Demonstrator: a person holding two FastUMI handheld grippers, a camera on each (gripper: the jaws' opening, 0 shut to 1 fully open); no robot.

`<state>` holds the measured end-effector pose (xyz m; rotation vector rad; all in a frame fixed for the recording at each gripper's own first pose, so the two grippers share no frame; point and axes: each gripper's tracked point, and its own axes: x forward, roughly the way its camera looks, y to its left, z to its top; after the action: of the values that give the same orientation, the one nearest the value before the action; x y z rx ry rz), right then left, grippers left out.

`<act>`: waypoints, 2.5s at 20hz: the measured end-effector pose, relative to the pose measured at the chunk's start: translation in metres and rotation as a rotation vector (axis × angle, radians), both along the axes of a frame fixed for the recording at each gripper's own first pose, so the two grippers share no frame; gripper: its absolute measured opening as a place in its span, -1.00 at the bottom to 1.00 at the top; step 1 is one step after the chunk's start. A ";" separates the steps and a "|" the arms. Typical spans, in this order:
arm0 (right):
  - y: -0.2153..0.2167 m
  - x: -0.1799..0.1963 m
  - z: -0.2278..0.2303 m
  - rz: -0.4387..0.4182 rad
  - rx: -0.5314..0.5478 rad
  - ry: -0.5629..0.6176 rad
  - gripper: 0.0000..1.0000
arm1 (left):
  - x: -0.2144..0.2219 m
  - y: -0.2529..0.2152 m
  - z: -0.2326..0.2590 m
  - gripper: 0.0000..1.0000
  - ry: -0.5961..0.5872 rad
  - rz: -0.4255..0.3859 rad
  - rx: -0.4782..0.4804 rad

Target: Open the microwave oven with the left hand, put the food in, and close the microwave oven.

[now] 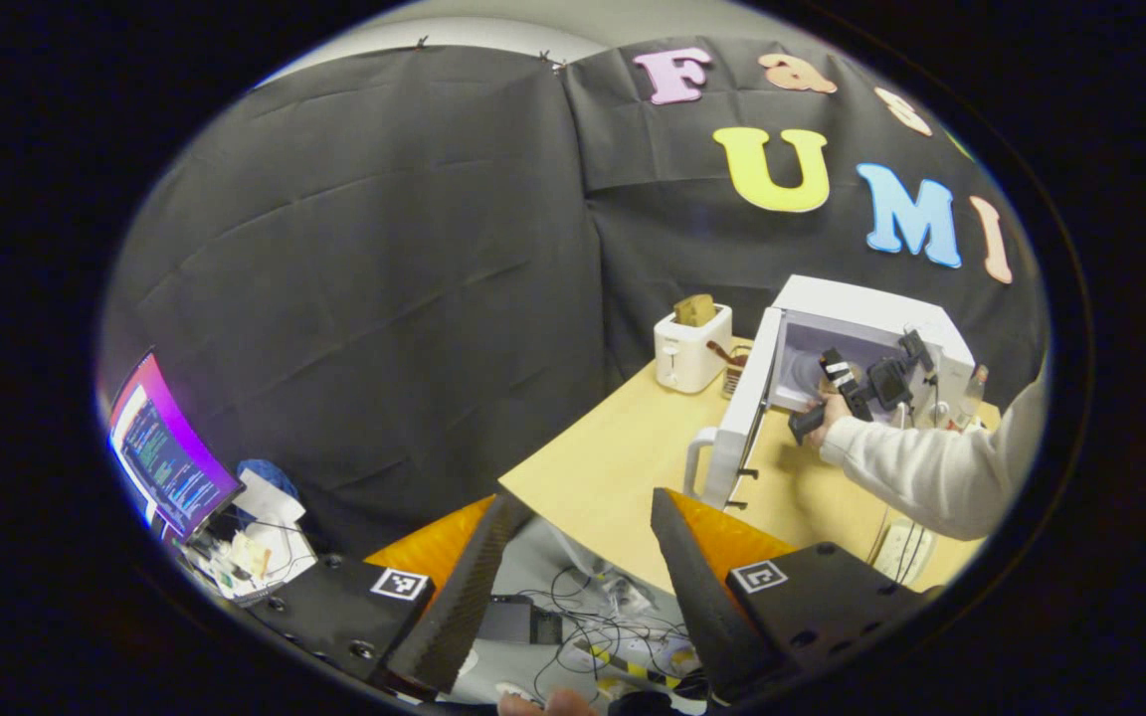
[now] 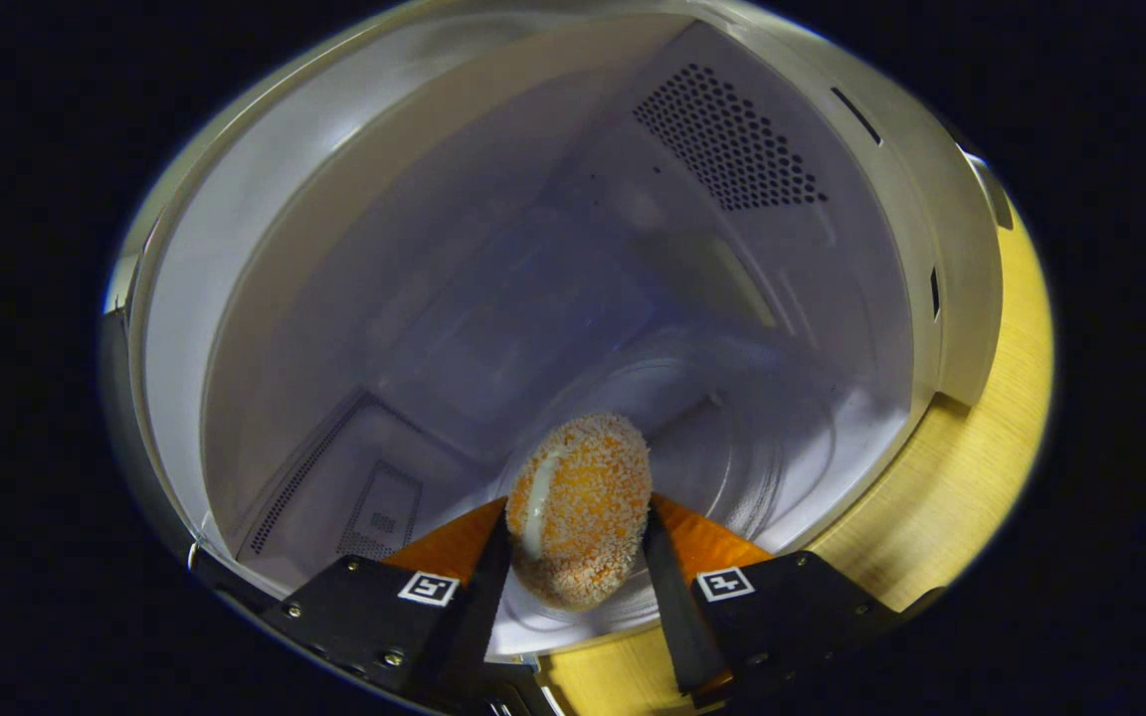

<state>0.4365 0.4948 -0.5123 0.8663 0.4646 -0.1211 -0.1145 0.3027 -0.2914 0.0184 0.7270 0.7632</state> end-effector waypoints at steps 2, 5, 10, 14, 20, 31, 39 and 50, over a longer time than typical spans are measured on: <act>0.009 0.006 -0.002 0.003 0.048 -0.014 0.48 | -0.011 0.001 0.005 0.89 0.009 0.011 0.006; 0.012 0.010 0.001 -0.019 0.071 -0.033 0.53 | -0.017 -0.001 0.002 0.89 0.020 0.024 0.000; 0.007 0.009 0.000 -0.022 0.050 -0.027 0.55 | -0.027 -0.008 0.004 0.99 0.017 0.028 0.005; 0.010 0.007 0.008 -0.005 0.069 -0.013 0.84 | -0.032 -0.013 0.004 0.89 0.005 0.030 -0.004; 0.009 -0.009 0.020 0.042 0.060 -0.037 0.96 | -0.037 -0.017 0.007 0.99 -0.014 0.013 0.008; -0.025 -0.097 0.078 0.208 -0.044 -0.046 0.96 | -0.063 -0.012 0.031 0.99 -0.148 -0.072 0.013; -0.084 -0.223 0.153 0.293 -0.087 -0.093 0.95 | -0.088 -0.005 0.036 0.89 -0.275 -0.215 0.005; -0.169 -0.337 0.210 0.596 -0.242 -0.167 0.95 | -0.021 -0.021 0.015 0.93 -0.321 -0.266 -0.057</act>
<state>0.0992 0.3259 -0.3026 0.4693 0.5214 0.4324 -0.1359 0.2815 -0.2762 -0.0574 0.4286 0.4754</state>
